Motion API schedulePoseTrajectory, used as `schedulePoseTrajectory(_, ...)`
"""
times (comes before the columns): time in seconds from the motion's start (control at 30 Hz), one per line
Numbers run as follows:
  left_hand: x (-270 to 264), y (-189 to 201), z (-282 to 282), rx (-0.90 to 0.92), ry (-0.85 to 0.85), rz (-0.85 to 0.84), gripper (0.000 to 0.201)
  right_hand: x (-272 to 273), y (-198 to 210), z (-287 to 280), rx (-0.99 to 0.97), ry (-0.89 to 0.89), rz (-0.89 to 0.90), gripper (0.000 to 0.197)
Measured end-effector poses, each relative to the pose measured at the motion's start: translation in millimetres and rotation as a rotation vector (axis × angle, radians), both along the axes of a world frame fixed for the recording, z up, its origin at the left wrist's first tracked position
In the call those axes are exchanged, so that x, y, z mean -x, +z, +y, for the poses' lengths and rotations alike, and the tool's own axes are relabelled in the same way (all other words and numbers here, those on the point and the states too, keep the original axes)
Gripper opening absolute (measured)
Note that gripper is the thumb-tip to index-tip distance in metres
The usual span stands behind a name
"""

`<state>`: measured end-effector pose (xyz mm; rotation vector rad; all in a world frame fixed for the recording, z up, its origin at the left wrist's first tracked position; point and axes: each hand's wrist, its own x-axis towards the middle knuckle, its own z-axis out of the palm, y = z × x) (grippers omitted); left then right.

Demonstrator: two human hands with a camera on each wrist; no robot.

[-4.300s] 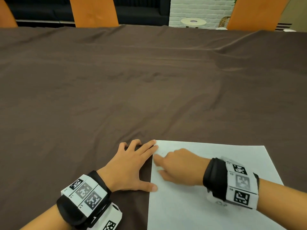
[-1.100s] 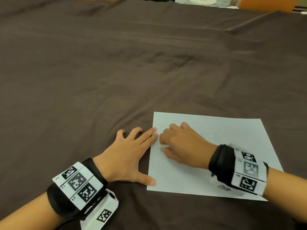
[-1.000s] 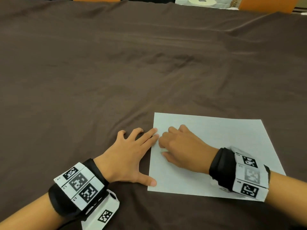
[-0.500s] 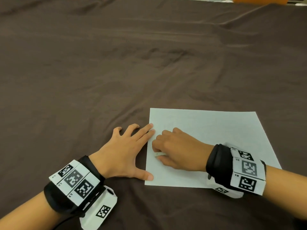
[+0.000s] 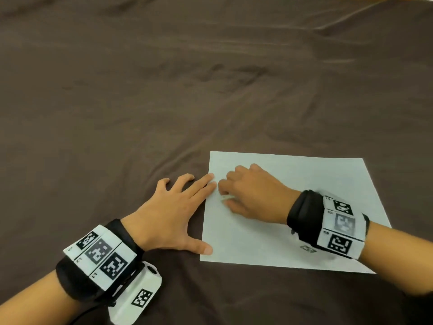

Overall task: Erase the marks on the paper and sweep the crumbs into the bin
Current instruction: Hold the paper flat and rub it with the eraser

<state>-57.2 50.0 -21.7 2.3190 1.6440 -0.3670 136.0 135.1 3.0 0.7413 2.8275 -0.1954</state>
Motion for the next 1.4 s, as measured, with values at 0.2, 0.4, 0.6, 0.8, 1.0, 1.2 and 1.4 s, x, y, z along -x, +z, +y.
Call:
schedulePoseTrajectory(0.2,-1,1,1,0.032,0.018,0.014,0.126,-9,1,-24,0.095,0.177,-0.023,0.028)
schedulePoseTrajectory(0.4,-2,2,4,0.055,0.031,0.011,0.126,-19,-7,4,0.132,-0.008,0.086,0.025)
schedulePoseTrajectory(0.6,-6,5,1,0.091,0.057,-0.007,0.119,-30,-18,-4,0.178,0.03,0.104,0.023)
schedulePoseTrajectory(0.8,-12,6,-8,0.121,0.051,0.014,0.123,-33,-9,-12,0.183,0.003,0.111,0.024)
schedulePoseTrajectory(1.0,-16,6,-9,0.125,0.056,0.038,0.125,-14,0,-29,-0.024,0.096,0.155,0.019)
schedulePoseTrajectory(1.2,-14,2,-11,0.099,0.055,-0.005,0.126,-15,-1,-33,0.004,0.065,0.048,0.032)
schedulePoseTrajectory(1.4,-12,1,-11,0.089,0.04,-0.003,0.125,-15,0,-44,0.079,0.202,0.033,0.027)
